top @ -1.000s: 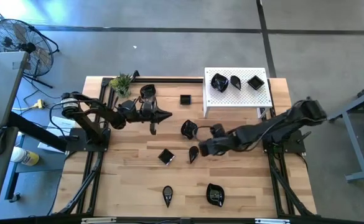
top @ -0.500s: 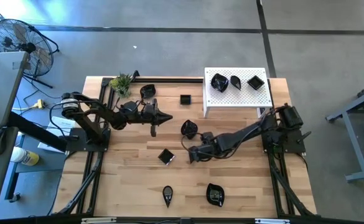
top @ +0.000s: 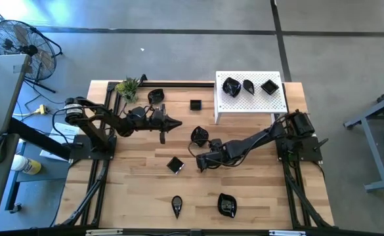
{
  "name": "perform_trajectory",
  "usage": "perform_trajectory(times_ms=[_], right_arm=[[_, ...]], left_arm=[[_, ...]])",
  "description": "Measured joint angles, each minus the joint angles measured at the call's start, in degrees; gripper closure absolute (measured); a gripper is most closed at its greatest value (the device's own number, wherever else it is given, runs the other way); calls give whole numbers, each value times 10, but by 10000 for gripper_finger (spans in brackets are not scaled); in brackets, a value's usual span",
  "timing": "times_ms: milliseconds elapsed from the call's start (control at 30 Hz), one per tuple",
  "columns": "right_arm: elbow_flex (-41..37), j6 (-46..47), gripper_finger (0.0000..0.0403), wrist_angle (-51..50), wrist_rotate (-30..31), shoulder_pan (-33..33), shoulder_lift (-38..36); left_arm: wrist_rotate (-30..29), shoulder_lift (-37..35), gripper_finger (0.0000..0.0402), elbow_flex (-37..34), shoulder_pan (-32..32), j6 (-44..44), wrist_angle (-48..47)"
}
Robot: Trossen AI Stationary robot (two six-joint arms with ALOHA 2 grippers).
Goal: Pick & Place Mini shaped plates
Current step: Stack the black drop-shaped plate on top of the black drop-shaped plates on the shelf
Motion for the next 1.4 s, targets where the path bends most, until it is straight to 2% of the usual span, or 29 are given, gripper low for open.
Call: perform_trajectory(times_ms=[167,433,667,1133,1400], right_arm=[[0,0,318,10,17,0,0],[0,-9,397,17,14,0,0],[0,-21,386,12,-1,0,2],[0,-103,402,-18,-51,-19,-7],[0,-130,402,-113,-29,-41,-102]], left_arm=[[-7,0,399,0,0,0,-2],[-11,0,399,0,1,0,-6],[-13,0,399,0,1,0,-10],[-12,0,399,0,1,0,-9],[-12,0,399,0,1,0,-10]])
